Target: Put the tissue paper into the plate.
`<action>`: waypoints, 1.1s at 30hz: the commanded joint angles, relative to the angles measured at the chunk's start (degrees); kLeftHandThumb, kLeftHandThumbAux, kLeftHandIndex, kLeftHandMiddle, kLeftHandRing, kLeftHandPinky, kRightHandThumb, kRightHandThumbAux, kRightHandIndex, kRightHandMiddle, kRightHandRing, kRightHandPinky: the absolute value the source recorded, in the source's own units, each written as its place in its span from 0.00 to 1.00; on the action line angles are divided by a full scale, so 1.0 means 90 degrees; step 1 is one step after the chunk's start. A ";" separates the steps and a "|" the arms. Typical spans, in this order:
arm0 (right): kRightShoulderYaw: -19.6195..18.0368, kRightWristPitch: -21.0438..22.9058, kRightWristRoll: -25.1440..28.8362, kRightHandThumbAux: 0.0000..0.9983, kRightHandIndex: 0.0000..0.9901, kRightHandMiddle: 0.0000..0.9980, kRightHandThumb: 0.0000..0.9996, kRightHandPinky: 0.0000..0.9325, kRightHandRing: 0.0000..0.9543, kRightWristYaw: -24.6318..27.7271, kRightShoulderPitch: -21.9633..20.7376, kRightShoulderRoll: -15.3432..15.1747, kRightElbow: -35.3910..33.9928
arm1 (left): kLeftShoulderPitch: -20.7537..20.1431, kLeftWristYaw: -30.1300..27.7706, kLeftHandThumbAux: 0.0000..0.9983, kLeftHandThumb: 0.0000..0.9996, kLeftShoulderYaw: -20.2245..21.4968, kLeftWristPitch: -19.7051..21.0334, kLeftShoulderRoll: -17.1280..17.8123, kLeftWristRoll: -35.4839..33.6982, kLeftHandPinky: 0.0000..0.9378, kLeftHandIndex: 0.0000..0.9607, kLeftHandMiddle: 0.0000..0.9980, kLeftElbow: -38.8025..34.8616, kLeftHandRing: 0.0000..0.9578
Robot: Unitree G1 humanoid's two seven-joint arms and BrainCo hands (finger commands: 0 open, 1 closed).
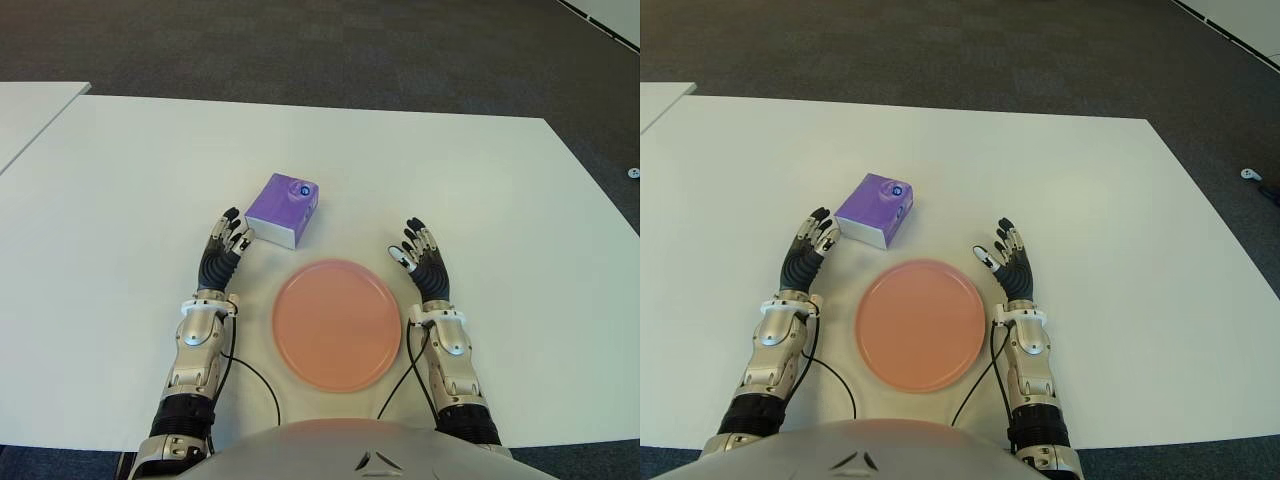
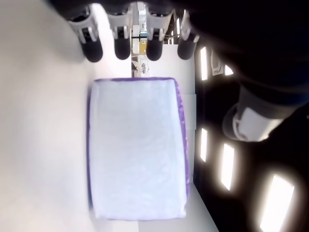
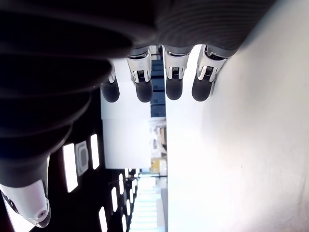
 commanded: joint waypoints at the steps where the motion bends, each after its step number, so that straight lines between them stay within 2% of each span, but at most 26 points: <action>1: 0.0059 0.0495 -0.0048 0.64 0.00 0.00 0.01 0.00 0.00 -0.0013 0.0356 0.0049 0.0302 | 0.0084 0.0039 0.52 0.00 -0.0007 0.0143 -0.0003 0.0028 0.00 0.00 0.00 0.0103 0.00; 33: 0.0105 0.0569 -0.0054 0.64 0.00 0.00 0.00 0.00 0.00 -0.0077 0.0411 0.0048 0.0165 | 0.0095 0.0003 0.51 0.00 -0.0025 0.0201 0.0043 0.0050 0.00 0.00 0.00 0.0053 0.00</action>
